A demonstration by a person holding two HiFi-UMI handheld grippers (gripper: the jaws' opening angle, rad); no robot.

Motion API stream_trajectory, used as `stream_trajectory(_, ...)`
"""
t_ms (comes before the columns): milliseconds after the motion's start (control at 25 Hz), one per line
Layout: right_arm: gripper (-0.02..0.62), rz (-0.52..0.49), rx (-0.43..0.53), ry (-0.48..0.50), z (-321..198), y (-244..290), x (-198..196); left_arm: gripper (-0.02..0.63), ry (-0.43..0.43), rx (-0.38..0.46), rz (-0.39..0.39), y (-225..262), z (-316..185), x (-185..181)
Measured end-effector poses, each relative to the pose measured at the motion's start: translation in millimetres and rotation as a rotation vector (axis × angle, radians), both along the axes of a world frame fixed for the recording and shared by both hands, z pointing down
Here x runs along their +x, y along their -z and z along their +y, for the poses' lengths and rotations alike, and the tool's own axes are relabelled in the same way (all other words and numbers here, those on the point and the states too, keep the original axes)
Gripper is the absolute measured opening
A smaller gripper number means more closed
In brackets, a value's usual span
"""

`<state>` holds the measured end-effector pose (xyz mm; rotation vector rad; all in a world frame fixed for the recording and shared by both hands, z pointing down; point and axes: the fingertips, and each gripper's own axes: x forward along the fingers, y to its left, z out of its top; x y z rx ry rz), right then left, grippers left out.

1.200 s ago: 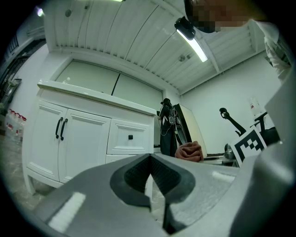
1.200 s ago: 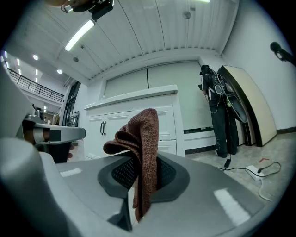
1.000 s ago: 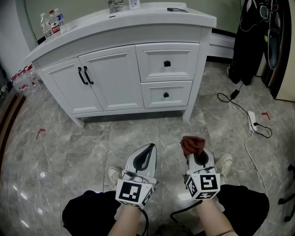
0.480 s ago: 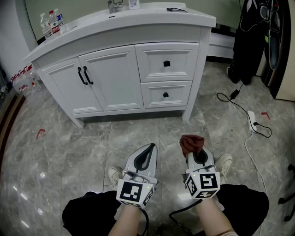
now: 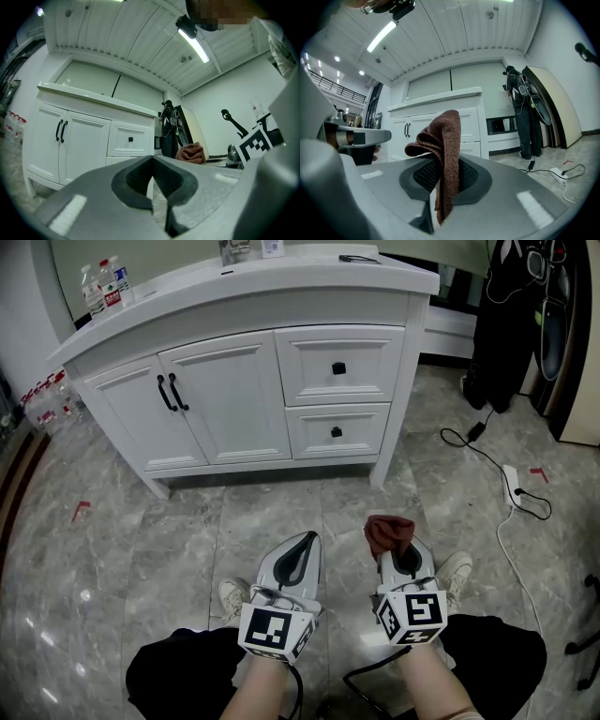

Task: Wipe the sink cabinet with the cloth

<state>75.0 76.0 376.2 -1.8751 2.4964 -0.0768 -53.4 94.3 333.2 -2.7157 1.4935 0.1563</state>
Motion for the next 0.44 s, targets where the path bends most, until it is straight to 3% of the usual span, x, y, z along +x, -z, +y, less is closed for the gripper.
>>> stream_trajectory(440, 0.078, 0.007, -0.009, 0.005, -0.2, -4.3, -3.3, 0.001, 0.008, -0.008, 0.005, 0.5, -1.4, -3.7)
